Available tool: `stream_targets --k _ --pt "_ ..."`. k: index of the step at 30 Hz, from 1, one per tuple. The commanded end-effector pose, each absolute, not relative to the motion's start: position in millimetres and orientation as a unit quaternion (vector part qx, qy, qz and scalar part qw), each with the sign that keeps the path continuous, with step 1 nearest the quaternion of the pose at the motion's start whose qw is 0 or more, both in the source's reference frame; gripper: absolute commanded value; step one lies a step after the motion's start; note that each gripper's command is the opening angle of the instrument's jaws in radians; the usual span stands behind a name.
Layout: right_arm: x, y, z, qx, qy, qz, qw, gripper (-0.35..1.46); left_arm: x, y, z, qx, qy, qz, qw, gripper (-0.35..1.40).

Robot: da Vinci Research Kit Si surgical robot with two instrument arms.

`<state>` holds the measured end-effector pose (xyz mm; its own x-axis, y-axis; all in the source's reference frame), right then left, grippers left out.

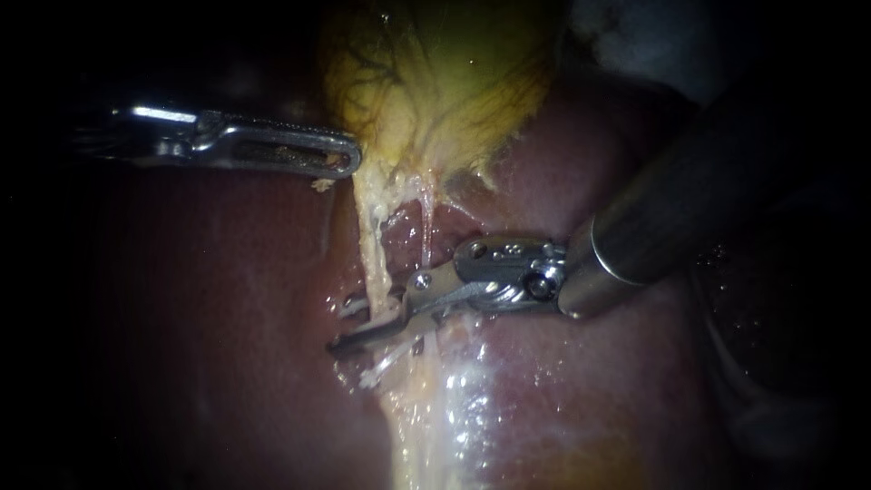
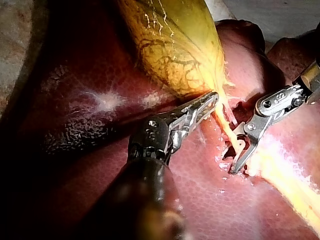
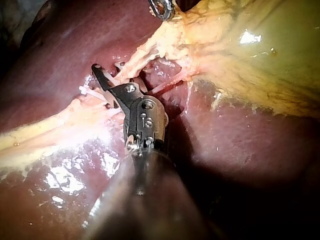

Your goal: Clipping second clip left tube

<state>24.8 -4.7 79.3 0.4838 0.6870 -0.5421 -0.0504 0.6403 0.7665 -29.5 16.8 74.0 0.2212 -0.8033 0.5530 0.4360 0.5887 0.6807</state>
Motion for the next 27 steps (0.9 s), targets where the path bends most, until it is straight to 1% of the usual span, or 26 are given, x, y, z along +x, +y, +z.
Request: stream_targets --k 1,5,9,14,17,19,21,23,27 --pt "24.8 -4.7 79.3 0.353 0.451 0.235 0.786 0.22 -29.5 16.8 74.0 0.195 -0.471 -0.409 0.757 -0.35" --pt "24.8 -4.4 79.1 0.352 0.451 0.237 0.785 0.48 -29.4 16.8 74.0 0.195 -0.471 -0.409 0.757 -0.35" --pt "24.4 -3.8 78.6 0.352 0.45 0.24 0.785 0.55 -29.4 16.8 74.0 0.196 -0.471 -0.409 0.757 -0.35" --pt "23.4 -2.5 78.1 0.355 0.459 0.248 0.776 0.6 -29.4 16.8 73.9 0.196 -0.471 -0.409 0.757 -0.35" --pt "22.7 -2.0 78.2 0.37 0.479 0.249 0.756 0.6 -29.3 16.8 73.9 0.196 -0.471 -0.409 0.757 -0.35" --pt "22.1 -2.1 78.3 0.385 0.494 0.241 0.741 0.6 -29.3 16.8 73.9 0.196 -0.471 -0.409 0.757 -0.35" --pt "21.6 -2.3 78.4 0.405 0.499 0.235 0.729 0.6 -29.3 16.8 73.9 0.196 -0.471 -0.409 0.757 -0.35" --pt "21.2 -2.5 78.3 0.42 0.51 0.227 0.716 0.6 -29.4 16.9 74.0 0.196 -0.471 -0.409 0.757 -0.35" --pt "21.1 -3.0 77.7 0.451 0.537 0.212 0.68 0.6 -29.4 16.9 73.9 0.196 -0.471 -0.409 0.757 -0.35"
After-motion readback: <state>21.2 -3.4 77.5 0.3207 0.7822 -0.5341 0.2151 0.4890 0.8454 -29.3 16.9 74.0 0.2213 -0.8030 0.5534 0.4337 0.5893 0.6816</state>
